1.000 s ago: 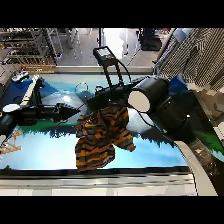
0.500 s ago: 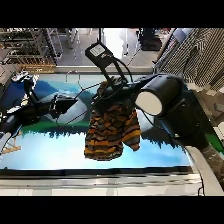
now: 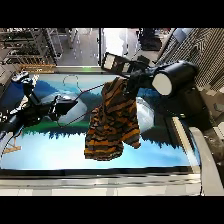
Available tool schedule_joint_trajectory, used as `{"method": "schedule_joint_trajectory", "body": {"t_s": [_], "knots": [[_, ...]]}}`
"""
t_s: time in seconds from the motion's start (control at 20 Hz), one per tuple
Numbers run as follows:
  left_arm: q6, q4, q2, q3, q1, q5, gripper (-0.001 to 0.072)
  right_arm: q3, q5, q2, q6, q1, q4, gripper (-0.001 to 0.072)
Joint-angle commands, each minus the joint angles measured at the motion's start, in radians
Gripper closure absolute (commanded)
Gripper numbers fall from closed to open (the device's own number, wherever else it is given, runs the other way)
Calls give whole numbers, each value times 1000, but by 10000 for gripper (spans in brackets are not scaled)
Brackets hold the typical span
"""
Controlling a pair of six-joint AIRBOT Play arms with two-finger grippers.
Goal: Fold the clothes and pants, and hang the long-sleeved shirts on hangers.
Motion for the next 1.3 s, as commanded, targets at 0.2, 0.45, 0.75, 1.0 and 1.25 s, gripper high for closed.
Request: {"method": "schedule_joint_trajectory", "body": {"t_s": [0.2, 0.45, 0.75, 1.0, 1.25], "knots": [[3, 0, -2, 1, 0, -5, 696, 1, -131, -101, -224, 14, 106, 166], [3, 0, -2, 1, 0, -5, 696, 2, -132, -87, -221, 16, 82, 229], [-8, 0, -2, 1, 0, -4, 696, 10, -129, -31, -212, 16, 48, 334], [-8, 0, -2, 1, 0, -4, 696, 11, -32, -21, -149, 16, 52, 694], [-8, 0, -2, 1, 0, -4, 696, 11, 33, -21, -54, 13, 37, 693]]}}
